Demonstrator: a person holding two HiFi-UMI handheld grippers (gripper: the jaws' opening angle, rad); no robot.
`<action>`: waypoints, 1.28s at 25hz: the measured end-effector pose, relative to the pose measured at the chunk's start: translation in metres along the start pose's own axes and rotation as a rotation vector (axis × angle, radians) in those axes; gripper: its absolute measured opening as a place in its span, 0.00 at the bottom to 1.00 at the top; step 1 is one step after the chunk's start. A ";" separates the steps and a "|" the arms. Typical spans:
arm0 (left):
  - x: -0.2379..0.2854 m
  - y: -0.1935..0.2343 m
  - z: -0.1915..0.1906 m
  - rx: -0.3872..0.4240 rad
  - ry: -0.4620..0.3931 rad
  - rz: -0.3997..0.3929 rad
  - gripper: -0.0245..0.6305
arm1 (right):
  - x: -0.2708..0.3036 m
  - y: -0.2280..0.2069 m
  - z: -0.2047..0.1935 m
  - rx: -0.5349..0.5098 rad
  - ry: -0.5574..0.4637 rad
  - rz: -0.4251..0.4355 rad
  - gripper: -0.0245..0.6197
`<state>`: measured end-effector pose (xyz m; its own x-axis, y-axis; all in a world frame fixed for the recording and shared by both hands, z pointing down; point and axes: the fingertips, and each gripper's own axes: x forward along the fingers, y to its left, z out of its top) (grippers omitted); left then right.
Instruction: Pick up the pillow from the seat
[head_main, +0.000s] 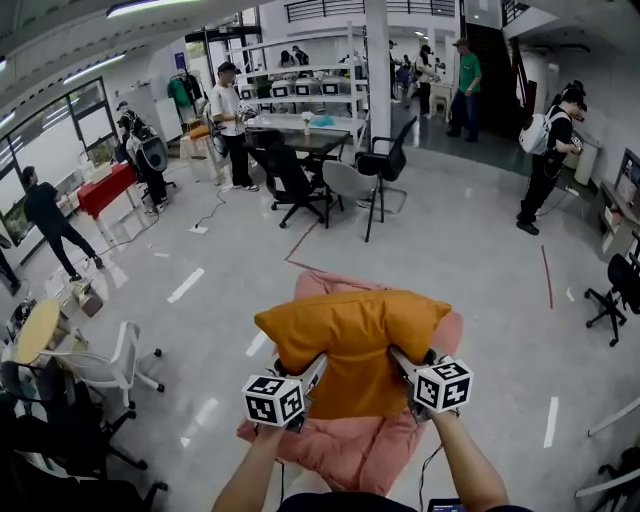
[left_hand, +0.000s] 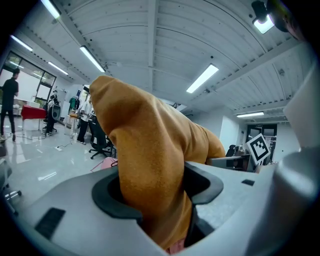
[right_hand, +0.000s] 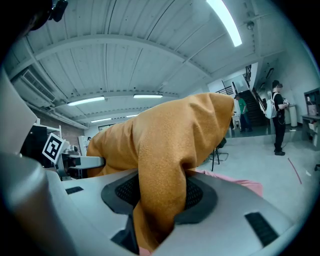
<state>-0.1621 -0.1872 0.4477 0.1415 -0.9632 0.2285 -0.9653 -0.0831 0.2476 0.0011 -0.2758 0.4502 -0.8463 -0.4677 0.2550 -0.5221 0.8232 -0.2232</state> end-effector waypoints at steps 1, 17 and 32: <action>-0.001 0.001 0.001 0.000 -0.002 0.005 0.44 | 0.001 0.001 0.001 -0.001 0.000 0.006 0.31; -0.026 0.002 0.015 0.014 -0.007 0.005 0.45 | -0.006 0.025 0.012 0.011 -0.036 0.019 0.32; -0.112 0.000 0.013 0.027 -0.041 -0.024 0.45 | -0.047 0.105 0.004 -0.014 -0.066 -0.011 0.32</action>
<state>-0.1804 -0.0826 0.4095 0.1562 -0.9705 0.1836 -0.9673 -0.1127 0.2270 -0.0148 -0.1688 0.4110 -0.8461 -0.4963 0.1946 -0.5300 0.8221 -0.2079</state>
